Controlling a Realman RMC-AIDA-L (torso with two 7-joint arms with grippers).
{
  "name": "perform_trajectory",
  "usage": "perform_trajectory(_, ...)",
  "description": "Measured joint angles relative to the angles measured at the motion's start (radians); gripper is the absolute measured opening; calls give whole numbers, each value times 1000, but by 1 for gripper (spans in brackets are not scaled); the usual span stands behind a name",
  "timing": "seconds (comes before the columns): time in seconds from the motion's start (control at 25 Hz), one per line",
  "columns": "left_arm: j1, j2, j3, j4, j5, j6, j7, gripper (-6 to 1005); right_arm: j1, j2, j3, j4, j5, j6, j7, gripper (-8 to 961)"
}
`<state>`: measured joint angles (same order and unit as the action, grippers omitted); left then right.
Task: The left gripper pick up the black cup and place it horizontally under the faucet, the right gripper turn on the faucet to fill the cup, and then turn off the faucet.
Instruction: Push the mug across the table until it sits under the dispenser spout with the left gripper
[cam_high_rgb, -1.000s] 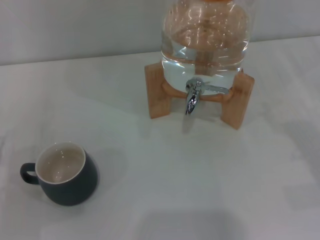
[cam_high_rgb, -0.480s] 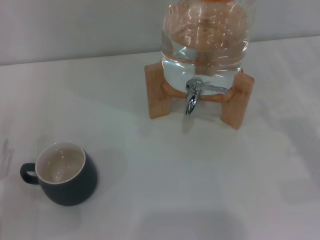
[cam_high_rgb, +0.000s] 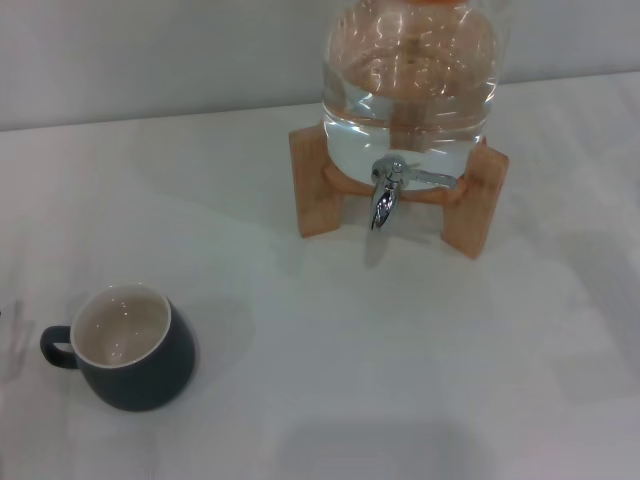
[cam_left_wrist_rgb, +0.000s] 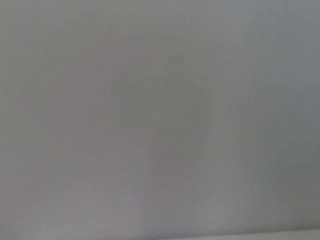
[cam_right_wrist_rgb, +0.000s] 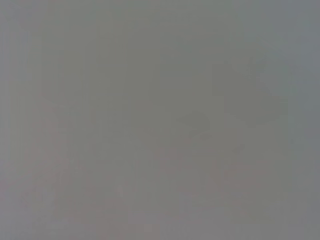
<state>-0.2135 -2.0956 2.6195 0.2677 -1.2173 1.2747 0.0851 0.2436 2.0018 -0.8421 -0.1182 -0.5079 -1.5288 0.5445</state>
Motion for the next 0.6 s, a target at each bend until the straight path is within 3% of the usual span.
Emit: perform_trajectory(0.6, 2, -1, 49, 1, 0, -9, 22, 881, 6, -10, -1, -2, -18, 17, 0, 867)
